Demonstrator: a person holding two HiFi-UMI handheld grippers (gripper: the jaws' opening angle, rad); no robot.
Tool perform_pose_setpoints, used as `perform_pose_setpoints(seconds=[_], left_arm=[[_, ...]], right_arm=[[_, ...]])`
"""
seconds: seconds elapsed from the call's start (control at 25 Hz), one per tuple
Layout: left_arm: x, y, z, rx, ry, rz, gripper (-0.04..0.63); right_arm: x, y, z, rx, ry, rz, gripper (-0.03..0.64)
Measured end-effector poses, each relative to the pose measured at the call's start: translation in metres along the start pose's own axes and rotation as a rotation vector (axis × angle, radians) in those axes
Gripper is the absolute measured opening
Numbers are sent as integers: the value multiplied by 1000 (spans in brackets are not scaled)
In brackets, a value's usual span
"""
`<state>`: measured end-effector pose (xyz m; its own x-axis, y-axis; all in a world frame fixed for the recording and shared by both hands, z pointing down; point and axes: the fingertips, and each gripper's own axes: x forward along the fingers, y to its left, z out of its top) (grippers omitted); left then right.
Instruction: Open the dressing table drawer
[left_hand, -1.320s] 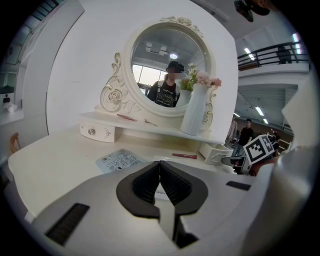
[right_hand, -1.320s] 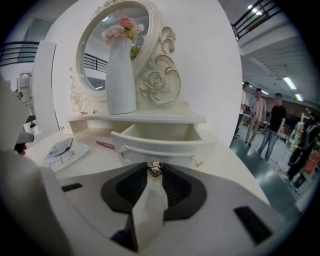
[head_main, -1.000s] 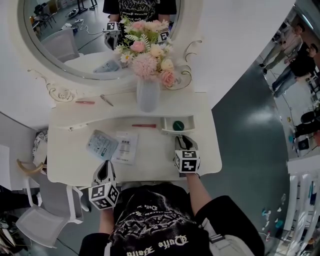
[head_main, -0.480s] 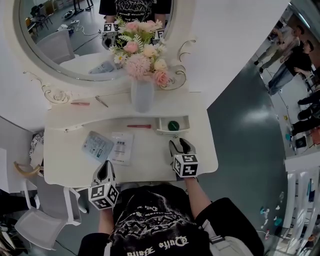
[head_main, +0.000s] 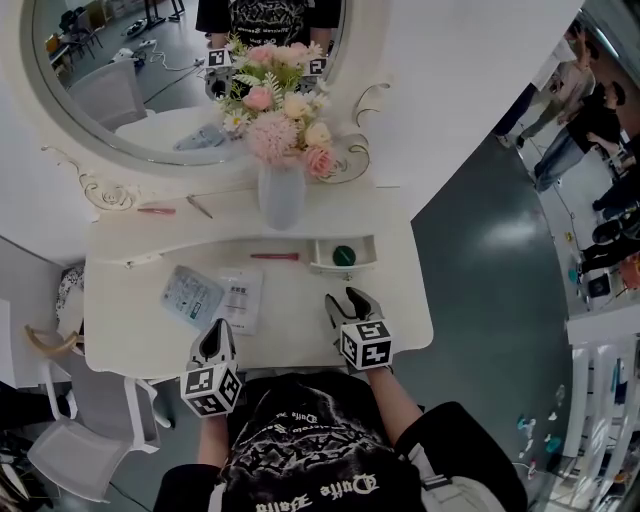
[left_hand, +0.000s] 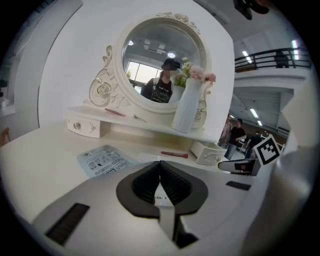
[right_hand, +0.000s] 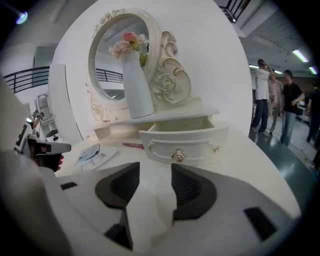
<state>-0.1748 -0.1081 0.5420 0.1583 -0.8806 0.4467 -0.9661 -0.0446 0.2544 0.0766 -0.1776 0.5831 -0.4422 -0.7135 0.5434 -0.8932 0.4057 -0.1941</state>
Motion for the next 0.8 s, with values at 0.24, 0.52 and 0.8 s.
perform_pose_setpoints(seconds=[0.24,0.52,0.8], left_arm=[[5,-4,-1,2,7,-11,17],[8,-7,-4,10,20,-25,17],[11,-12,-3,34,31,-43,17]], right_arm=[[2,29,-11,-52,40,77,198],[5,50,-4,-138,20,122,147],[4,63,-1,-189,-5,147,60]])
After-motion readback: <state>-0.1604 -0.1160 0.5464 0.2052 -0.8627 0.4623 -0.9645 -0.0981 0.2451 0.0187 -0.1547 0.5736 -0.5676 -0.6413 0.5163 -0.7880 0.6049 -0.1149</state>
